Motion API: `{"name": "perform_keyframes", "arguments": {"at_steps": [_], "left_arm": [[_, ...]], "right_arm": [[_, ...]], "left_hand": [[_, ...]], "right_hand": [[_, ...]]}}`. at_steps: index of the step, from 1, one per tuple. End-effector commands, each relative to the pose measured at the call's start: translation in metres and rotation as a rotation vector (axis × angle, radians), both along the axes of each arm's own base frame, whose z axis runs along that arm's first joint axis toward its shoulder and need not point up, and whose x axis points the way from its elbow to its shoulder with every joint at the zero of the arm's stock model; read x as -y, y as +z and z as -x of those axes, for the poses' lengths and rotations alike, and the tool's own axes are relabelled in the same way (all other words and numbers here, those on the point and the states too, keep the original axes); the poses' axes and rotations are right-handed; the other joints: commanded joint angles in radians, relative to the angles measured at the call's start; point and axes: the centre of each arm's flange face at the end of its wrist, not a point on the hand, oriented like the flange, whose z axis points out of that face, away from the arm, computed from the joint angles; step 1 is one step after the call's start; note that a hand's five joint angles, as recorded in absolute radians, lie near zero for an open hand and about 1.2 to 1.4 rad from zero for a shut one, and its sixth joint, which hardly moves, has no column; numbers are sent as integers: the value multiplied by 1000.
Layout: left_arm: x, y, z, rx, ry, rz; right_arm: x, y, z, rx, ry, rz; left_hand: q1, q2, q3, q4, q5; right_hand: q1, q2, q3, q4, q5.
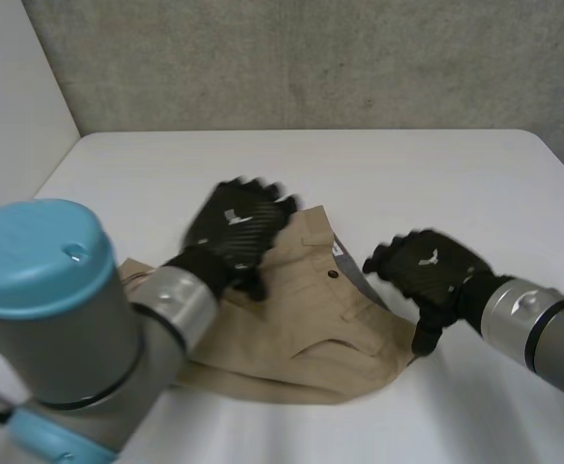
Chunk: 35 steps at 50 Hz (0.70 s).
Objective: Fold the shorts.
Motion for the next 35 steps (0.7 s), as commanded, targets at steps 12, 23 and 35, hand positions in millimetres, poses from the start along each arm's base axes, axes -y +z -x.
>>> {"name": "perform_keyframes", "arguments": {"at_steps": [12,23,35], "left_arm": [[2,-44,-78,197,327,-264],[-4,-39,-89,195,346,-257],[-11,-8,-101,121,368,-169]], "right_arm": [[6,-54,-4,-100,43,-64],[19,-58,-3,-115,0,30],[23,-46,-3,-23,-102,0]], "left_hand": [[453,456,457,458,458],[640,644,644,645,645],[544,547,548,549,549]], "right_hand": [[396,351,353,355,346],[1152,1107,1110,1111,1103],[1152,1107,1110,1111,1103]]}}
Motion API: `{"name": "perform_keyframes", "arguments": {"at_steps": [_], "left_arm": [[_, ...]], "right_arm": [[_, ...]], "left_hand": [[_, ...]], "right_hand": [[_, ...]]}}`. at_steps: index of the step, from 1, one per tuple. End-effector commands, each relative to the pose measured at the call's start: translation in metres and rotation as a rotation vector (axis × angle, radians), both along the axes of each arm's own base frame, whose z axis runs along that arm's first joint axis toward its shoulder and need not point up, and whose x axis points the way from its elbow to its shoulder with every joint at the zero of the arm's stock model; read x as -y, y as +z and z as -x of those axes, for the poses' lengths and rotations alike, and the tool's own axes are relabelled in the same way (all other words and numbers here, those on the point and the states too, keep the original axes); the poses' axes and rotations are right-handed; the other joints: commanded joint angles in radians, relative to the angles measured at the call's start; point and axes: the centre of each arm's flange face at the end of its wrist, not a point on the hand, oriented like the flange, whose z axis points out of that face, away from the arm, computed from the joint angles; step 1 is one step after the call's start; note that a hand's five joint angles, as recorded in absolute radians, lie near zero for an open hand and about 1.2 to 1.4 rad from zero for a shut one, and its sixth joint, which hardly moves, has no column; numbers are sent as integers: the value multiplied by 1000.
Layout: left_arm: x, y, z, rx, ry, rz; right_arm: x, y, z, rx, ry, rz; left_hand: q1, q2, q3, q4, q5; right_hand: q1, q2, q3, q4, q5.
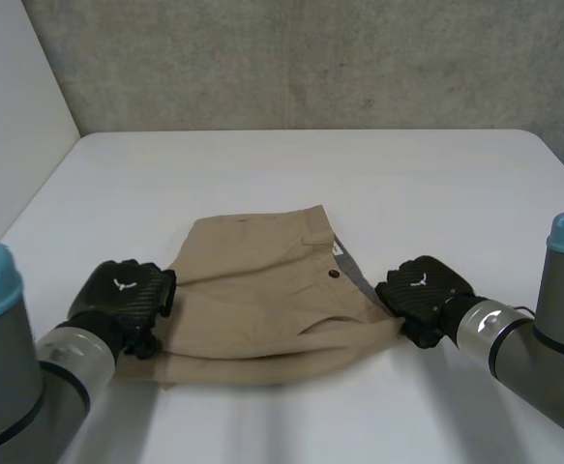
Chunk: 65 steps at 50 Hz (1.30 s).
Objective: Fold the shorts.
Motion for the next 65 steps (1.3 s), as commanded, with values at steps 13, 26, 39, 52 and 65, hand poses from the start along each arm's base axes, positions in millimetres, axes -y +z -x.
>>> {"name": "perform_keyframes", "arguments": {"at_steps": [13,26,39,52,65], "left_arm": [[11,11,-15,7,-19,39],[18,-17,-11,44,-32,-55],[42,-29,-1,54,-31,-78],[72,3,14,9,-44,43],[57,-12,18,75,-116,-68]], "right_arm": [[-7,43,-3,104,-97,41],[-7,46,-2,87,-130,51],[0,50,-13,83,-128,84],[18,43,-30,32,-121,103],[10,39,-36,19,-88,96]], "left_hand": [[-49,-55,-54,-55,-56],[-149,-154,-154,-155,-156],[296,291,292,291,290],[415,409,410,409,408],[50,45,46,45,44]], "right_hand": [[462,222,219,209,248],[462,222,219,209,248],[462,222,219,209,248],[462,222,219,209,248],[462,222,219,209,248]]}}
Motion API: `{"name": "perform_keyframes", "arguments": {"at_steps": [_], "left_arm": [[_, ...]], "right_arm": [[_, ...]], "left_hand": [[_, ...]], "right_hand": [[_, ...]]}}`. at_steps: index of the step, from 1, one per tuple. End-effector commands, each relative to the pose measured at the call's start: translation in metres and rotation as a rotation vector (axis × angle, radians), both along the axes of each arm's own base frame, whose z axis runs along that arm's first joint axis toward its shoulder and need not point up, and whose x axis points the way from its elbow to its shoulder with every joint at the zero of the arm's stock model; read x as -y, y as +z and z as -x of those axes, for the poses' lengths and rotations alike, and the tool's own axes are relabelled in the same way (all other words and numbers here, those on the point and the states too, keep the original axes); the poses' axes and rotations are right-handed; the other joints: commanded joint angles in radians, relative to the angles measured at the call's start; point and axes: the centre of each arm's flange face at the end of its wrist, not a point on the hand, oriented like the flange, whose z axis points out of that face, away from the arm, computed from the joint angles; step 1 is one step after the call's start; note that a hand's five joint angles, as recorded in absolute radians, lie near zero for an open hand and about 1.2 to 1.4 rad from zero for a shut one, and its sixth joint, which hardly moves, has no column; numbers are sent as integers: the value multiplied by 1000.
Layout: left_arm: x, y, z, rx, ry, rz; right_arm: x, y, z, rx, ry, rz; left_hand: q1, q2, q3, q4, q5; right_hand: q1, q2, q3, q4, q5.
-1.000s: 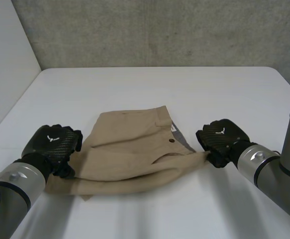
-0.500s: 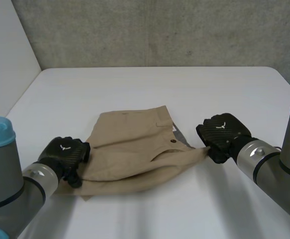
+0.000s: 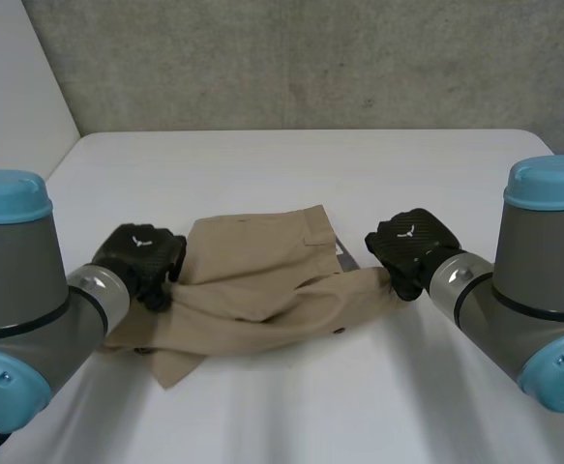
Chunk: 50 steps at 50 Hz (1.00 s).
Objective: Fold the shorts.
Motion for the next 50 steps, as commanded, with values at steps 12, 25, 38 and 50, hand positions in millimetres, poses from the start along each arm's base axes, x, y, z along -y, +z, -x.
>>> {"name": "perform_keyframes", "arguments": {"at_steps": [12,25,38,50], "left_arm": [[-1,6,5,11,-37,-10],[9,13,10,3,-41,21],[34,9,18,50,-88,48],[119,157,29,-164,9,869]], "right_arm": [[-4,-2,-1,-5,9,-8],[-3,-3,0,-8,8,-10],[14,3,-8,14,7,36],[83,131,-30,333,-135,678]], "left_hand": [[67,57,54,56,54],[79,69,66,68,66],[633,623,620,623,621],[633,623,620,623,621]], "right_hand": [[446,222,219,205,229],[446,222,219,205,229],[446,222,219,205,229],[446,222,219,205,229]]}}
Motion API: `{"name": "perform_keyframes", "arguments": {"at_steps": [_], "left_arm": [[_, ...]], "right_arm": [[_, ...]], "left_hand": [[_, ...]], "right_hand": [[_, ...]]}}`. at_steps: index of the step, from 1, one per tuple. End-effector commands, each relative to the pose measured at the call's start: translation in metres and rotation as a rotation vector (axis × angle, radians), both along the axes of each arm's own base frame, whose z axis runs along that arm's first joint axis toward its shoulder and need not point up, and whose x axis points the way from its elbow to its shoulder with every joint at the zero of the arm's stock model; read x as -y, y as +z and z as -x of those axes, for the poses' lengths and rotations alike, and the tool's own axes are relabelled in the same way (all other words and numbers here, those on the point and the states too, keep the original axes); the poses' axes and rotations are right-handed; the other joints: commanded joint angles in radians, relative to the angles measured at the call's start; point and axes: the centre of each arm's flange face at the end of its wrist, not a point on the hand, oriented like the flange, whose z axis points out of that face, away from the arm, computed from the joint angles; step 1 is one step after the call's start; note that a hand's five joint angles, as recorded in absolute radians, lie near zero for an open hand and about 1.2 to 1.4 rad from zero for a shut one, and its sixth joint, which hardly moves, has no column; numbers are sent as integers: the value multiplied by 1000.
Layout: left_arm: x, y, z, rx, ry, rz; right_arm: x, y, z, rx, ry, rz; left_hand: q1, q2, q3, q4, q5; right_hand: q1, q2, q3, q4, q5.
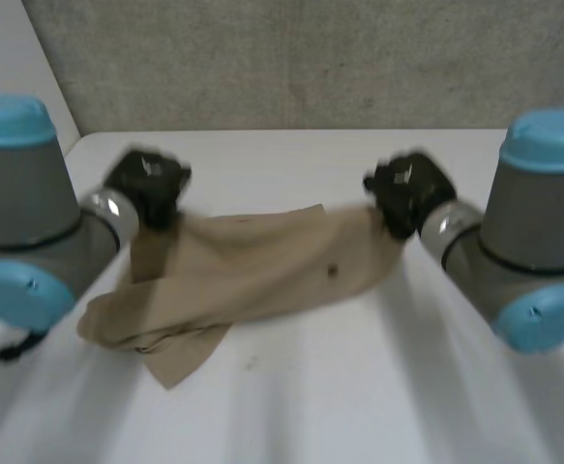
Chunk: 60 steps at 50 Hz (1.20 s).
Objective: Fold the shorts.
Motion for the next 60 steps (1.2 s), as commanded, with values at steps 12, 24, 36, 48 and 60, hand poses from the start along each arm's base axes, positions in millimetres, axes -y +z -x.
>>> {"name": "perform_keyframes", "arguments": {"at_steps": [12,24,36,48,60], "left_arm": [[-20,206,-7,-425,43,911],[-35,85,-12,-305,32,532],[-87,-57,-27,-82,55,-147],[-130,-63,-43,43,69,-465],[-187,-70,-42,171,-51,-742]], "right_arm": [[27,166,3,458,-162,745],[18,91,2,209,-107,458],[-27,-39,19,-167,3,-120],[-62,-43,38,-249,12,-244],[-107,-53,86,-556,60,-511]], "left_hand": [[255,201,209,193,257],[255,201,209,193,257],[255,201,209,193,257],[255,201,209,193,257],[255,201,209,193,257]], "right_hand": [[446,222,214,205,229],[446,222,214,205,229],[446,222,214,205,229],[446,222,214,205,229],[446,222,214,205,229]]}}
